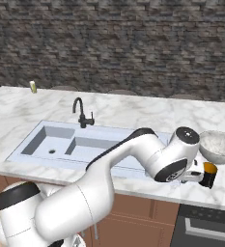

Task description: Pick the mug and place it in the sink. Pick the bowl and place it in the open cabinet and then close the cabinet.

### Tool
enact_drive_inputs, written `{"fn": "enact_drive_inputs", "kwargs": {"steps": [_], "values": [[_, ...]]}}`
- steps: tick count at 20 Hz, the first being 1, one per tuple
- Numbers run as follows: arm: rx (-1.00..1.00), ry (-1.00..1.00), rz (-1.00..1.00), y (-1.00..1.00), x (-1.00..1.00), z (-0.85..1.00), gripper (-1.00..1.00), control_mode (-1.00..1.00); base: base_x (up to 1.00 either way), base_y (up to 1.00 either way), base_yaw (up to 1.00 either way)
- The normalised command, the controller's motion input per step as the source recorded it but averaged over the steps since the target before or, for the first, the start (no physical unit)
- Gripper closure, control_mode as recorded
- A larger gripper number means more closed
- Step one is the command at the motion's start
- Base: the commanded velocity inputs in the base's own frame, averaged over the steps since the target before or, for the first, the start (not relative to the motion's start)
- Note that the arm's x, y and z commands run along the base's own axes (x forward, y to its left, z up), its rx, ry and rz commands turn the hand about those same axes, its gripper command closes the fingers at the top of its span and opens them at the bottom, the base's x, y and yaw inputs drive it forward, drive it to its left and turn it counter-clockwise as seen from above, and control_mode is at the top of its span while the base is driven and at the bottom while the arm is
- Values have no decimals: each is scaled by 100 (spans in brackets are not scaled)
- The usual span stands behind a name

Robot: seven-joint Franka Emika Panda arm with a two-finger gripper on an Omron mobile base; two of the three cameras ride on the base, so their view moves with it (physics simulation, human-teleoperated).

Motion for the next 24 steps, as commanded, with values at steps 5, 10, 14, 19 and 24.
{"fn": "enact_drive_inputs", "kwargs": {"steps": [5,10,14,19,24], "values": [[0,0,0,-12,17,0,-100,-100,0,0,0],[2,0,0,-34,14,0,-100,-100,0,0,0],[5,0,0,-47,1,0,-100,-100,0,0,0],[4,1,0,-39,6,-1,-100,-100,0,0,0],[4,5,0,-33,22,-2,-100,-100,0,0,0]]}}
